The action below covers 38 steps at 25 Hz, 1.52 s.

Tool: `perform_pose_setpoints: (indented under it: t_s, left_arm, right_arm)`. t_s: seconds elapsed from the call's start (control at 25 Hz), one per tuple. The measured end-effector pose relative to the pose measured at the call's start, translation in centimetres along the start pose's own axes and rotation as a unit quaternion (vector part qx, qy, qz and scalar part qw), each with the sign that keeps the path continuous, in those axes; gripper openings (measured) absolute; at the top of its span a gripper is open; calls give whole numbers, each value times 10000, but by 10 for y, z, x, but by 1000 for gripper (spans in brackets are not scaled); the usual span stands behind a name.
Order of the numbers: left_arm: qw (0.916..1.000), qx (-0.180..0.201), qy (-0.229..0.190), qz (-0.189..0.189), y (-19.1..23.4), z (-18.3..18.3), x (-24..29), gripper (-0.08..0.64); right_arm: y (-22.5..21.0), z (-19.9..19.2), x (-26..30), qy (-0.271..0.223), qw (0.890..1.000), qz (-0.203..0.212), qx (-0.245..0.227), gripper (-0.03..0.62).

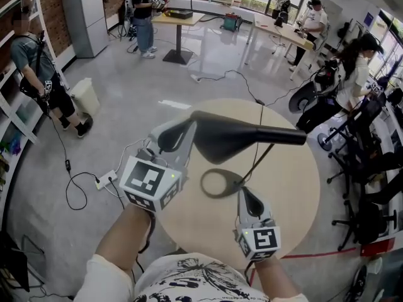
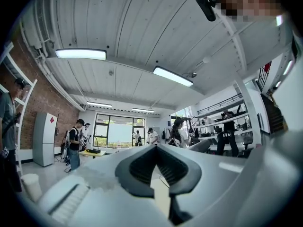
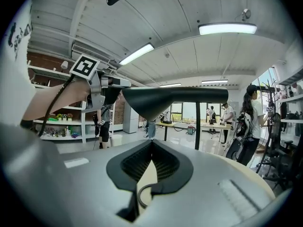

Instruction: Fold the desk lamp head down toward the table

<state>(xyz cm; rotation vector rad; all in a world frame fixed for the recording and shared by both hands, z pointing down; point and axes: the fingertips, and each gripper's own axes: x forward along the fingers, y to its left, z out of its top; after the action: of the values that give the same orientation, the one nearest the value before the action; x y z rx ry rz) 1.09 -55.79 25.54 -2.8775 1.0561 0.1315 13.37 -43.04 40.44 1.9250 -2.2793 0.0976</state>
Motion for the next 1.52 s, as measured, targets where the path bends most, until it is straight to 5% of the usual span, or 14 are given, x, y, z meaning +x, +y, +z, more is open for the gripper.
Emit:
perform_pose_setpoints:
  t_s: [0.76,1.24,1.52]
  left_arm:
    - [9951,-683,706,54,-14,-104,6,3]
    - [9867,-1283,939,-353,-48,-156,21,-5]
    - [9860,-996,1202,-586,-69,-182,31,-5]
  right_arm:
    - [-15,-32,-4,244,9993,-255,145,9]
    - [-22,-56,0,463,9972,-431,401,9]
    - [-31,-61,-2,499,9966,-558,353,9]
